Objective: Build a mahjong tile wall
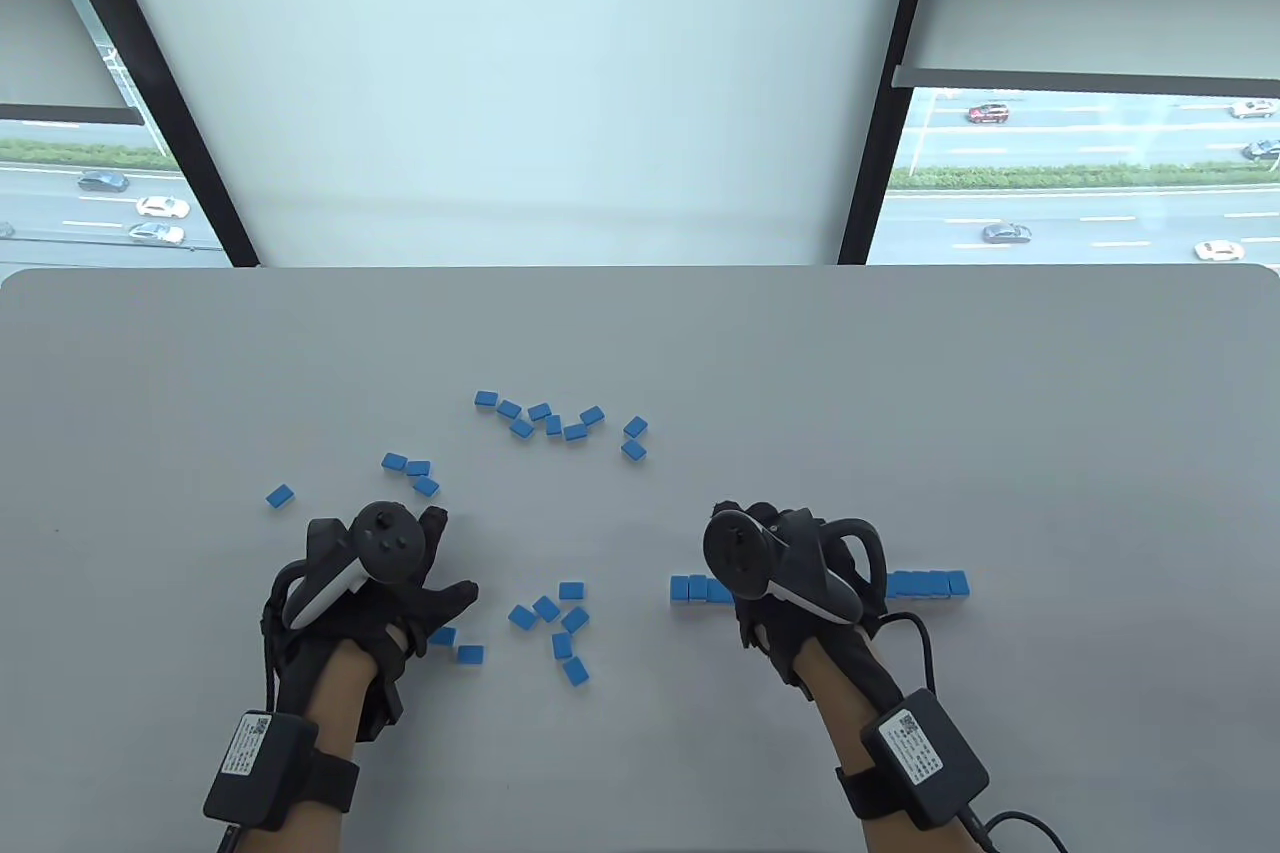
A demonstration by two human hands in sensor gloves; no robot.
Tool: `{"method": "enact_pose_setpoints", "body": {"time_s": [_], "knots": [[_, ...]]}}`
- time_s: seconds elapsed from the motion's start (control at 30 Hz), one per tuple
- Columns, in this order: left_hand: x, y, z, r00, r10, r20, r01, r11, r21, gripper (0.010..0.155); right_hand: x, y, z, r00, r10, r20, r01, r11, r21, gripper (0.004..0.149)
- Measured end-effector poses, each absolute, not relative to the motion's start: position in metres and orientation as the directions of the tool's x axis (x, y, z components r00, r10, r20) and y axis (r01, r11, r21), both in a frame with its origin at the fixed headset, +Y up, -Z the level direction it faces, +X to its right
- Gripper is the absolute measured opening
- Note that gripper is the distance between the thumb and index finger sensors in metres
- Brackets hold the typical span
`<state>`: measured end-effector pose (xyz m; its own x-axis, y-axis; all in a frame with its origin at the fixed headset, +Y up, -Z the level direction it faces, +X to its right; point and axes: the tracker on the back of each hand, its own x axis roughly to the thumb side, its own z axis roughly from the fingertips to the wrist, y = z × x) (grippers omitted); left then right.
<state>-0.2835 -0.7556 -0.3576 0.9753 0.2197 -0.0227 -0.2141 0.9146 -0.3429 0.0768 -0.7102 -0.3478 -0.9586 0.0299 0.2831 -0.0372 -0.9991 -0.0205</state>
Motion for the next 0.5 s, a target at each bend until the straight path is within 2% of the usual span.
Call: {"method": "enact_pose_setpoints", "body": {"time_s": [0.23, 0.5], "knots": [[-0.283, -0.756, -0.358, 0.976, 0.214, -0.027, -0.21, 0.914, -0.348, 0.09, 0.074, -0.732, -0.352, -0.96, -0.02, 0.28, 0.035, -0.998, 0.05, 0.057], [-0.284, -0.757, -0.359, 0.975, 0.22, -0.026, -0.215, 0.913, -0.346, 0.09, 0.068, -0.74, -0.353, -0.958, -0.025, 0.284, 0.048, -0.996, 0.075, 0.057]]}}
